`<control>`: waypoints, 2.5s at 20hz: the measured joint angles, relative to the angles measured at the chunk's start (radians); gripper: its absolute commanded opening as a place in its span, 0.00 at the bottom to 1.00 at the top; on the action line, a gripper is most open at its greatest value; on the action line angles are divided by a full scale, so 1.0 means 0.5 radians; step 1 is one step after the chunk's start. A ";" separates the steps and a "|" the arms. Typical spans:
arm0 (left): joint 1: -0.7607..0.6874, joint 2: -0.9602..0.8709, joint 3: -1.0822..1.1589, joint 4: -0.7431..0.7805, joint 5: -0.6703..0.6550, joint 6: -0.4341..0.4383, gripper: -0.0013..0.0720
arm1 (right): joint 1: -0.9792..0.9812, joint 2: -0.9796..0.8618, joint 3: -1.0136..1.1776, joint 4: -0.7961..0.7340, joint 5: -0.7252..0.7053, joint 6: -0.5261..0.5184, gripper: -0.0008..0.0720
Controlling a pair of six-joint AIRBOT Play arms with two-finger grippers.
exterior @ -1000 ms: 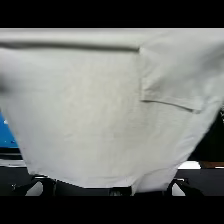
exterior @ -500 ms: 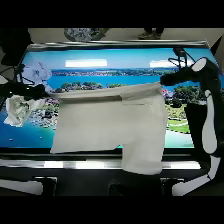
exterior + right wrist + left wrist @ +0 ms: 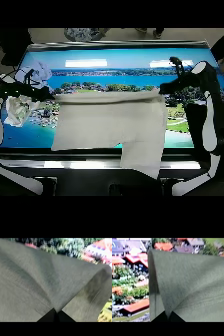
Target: Fold the shirts.
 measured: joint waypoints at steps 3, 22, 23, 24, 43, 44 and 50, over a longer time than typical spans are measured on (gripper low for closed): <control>0.005 -0.017 -0.056 0.130 -0.216 -0.053 0.07 | 0.076 0.017 -0.147 -0.136 0.251 -0.024 0.07; 0.133 0.146 -0.286 0.394 -0.533 -0.273 0.60 | -0.005 0.196 -0.420 -0.438 0.396 0.053 0.61; 0.143 0.226 -0.382 0.410 -0.523 -0.284 0.60 | -0.043 0.259 -0.491 -0.447 0.419 0.033 0.61; 0.153 0.325 -0.529 0.436 -0.496 -0.289 0.60 | -0.072 0.337 -0.600 -0.456 0.414 0.016 0.61; 0.216 1.064 -2.136 0.314 0.096 -0.165 0.07 | -0.137 1.077 -1.820 -0.233 0.038 -0.198 0.68; 0.216 1.064 -2.139 0.311 0.097 -0.166 0.07 | -0.137 1.093 -1.874 -0.231 0.028 -0.201 0.69; 0.216 1.071 -2.148 0.311 0.101 -0.168 0.07 | -0.137 1.168 -2.208 -0.172 -0.139 -0.232 0.68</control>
